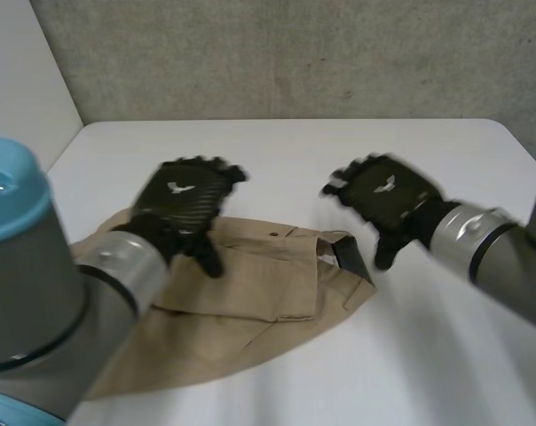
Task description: Fold the shorts.
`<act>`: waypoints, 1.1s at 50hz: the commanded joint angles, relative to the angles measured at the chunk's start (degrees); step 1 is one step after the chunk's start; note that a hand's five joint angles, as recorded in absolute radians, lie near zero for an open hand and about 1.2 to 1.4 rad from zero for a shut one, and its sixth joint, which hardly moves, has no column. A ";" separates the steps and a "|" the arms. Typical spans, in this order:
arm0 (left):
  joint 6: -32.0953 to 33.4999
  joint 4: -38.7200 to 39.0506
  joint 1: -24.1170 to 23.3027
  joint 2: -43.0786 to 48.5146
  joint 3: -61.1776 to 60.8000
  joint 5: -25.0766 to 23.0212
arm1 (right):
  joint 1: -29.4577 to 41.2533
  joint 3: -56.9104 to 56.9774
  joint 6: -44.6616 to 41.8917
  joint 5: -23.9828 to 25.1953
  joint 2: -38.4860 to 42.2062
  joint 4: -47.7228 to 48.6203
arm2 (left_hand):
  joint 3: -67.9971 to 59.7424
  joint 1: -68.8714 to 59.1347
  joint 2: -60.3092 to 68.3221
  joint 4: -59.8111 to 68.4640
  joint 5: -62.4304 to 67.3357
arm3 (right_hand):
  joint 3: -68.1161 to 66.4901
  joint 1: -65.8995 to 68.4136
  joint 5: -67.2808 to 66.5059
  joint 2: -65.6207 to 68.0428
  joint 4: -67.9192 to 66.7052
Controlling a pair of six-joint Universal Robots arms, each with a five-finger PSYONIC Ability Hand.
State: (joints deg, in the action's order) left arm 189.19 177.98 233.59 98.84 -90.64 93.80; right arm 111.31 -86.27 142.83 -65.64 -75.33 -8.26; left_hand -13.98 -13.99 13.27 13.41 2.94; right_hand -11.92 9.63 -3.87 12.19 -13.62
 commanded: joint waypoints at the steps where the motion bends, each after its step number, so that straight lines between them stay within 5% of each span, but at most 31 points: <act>1: -0.13 1.66 11.25 -2.25 -7.43 -0.55 | 8.92 -1.79 2.27 3.15 5.37 3.33 | 0.74 0.75 -0.03 -0.17 0.30 | -17.33 19.62 -15.38 17.06 -15.63; 11: -0.40 7.47 18.91 -1.98 -12.80 -4.24 | 14.90 -1.88 3.42 2.89 13.19 13.80 | 0.91 0.92 -0.20 -0.34 0.13 | -23.73 26.02 -21.78 23.47 -22.03; 19: -0.49 8.00 18.74 -1.98 -14.30 -5.03 | 16.14 4.88 1.40 -4.84 22.85 17.05 | 1.41 1.42 -0.70 -0.84 -0.37 | -24.40 26.69 -22.45 24.13 -22.70; 24: -0.49 8.00 18.48 -2.16 -15.00 -5.03 | 16.05 10.24 -3.34 -8.88 27.60 16.88 | 1.41 1.42 -0.70 -0.84 -0.37 | -45.38 47.67 -43.43 45.11 -43.68; 25: -0.49 8.08 18.48 -2.16 -15.00 -5.03 | 15.96 11.81 -5.18 -9.24 28.57 16.96 | 1.41 1.42 -0.70 -0.84 -0.37 | -66.25 68.54 -64.30 65.98 -64.55; 26: -0.49 8.08 18.48 -2.25 -15.00 -5.03 | 15.96 12.70 -5.89 -9.24 28.84 17.22 | 1.41 1.42 -0.70 -0.84 -0.37 | -68.06 70.35 -66.11 67.80 -66.36; 36: -0.49 8.00 18.48 -2.34 -15.09 -5.03 | 15.34 27.64 -2.30 -11.43 30.51 34.18 | 1.58 1.59 -0.87 -1.01 -0.54 | -68.08 70.37 -66.13 67.81 -66.38; 44: -0.49 8.08 18.30 -3.21 -16.06 -5.03 | 12.10 44.51 -1.77 -14.60 42.80 39.81 | 1.75 1.75 -1.04 -1.18 -0.71 | -68.08 70.37 -66.13 67.81 -66.38; 45: -0.49 8.08 18.21 -3.21 -16.14 -5.03 | 11.31 47.31 -1.94 -15.21 45.43 39.81 | 1.75 1.76 -1.04 -1.18 -0.71 | -64.81 67.10 -62.86 64.54 -63.11; 48: -0.49 8.00 18.04 -3.21 -16.23 -5.12 | 10.16 49.44 -2.03 -17.32 47.73 39.38 | 1.75 1.76 -1.04 -1.18 -0.71 | 1.92 0.37 3.87 -2.19 3.62; 55: -0.22 8.00 16.98 -3.48 -16.94 -5.03 | 9.63 41.46 -0.80 -19.61 42.30 38.94 | 2.08 2.09 -1.37 -1.52 -1.05 | 1.92 0.37 3.87 -2.19 3.62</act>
State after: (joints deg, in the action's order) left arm 188.72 186.00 251.49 95.58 -107.13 88.75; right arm 121.39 -38.18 141.12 -83.89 -28.09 31.46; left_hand -13.98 -13.99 13.27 13.41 2.94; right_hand -12.21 11.46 -3.96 12.56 -13.32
